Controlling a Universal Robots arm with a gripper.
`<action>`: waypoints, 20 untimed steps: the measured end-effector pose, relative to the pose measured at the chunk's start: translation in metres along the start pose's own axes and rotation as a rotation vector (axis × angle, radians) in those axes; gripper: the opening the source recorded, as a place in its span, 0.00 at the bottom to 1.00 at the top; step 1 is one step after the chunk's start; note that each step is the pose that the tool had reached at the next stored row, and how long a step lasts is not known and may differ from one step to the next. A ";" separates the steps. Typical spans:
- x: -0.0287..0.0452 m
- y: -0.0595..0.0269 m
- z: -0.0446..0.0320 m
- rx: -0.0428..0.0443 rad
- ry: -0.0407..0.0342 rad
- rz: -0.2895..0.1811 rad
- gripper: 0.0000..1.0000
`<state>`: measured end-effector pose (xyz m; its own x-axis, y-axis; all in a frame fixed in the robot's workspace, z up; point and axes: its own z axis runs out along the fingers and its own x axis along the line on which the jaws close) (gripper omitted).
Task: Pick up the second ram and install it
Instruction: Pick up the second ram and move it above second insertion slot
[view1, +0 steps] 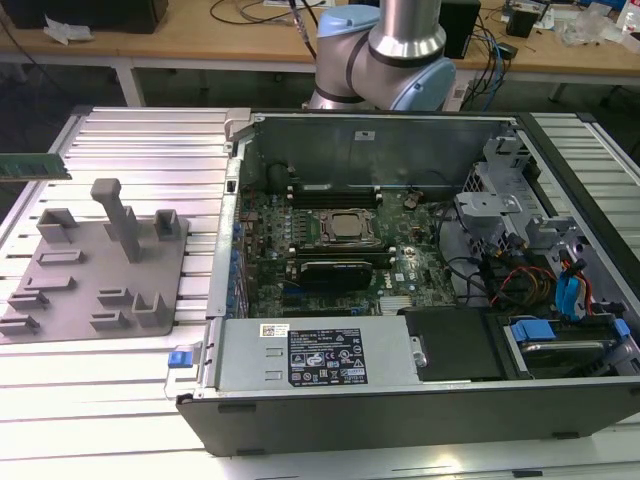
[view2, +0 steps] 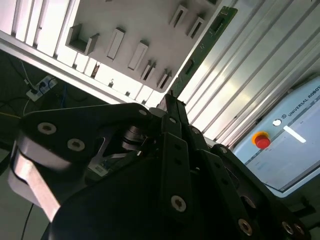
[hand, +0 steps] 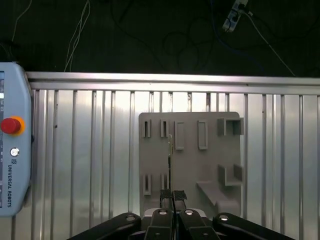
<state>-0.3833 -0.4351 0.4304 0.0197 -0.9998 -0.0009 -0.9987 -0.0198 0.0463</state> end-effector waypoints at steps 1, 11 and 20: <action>0.0001 -0.0015 -0.0001 0.0000 0.0000 0.000 0.09; 0.0008 -0.0376 -0.0016 -0.0002 0.0000 0.000 0.09; 0.0014 -0.0694 -0.0031 -0.0002 -0.0001 0.000 0.09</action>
<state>-0.3138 -0.4351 0.4302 0.0198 -0.9998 -0.0010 -0.9987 -0.0198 0.0466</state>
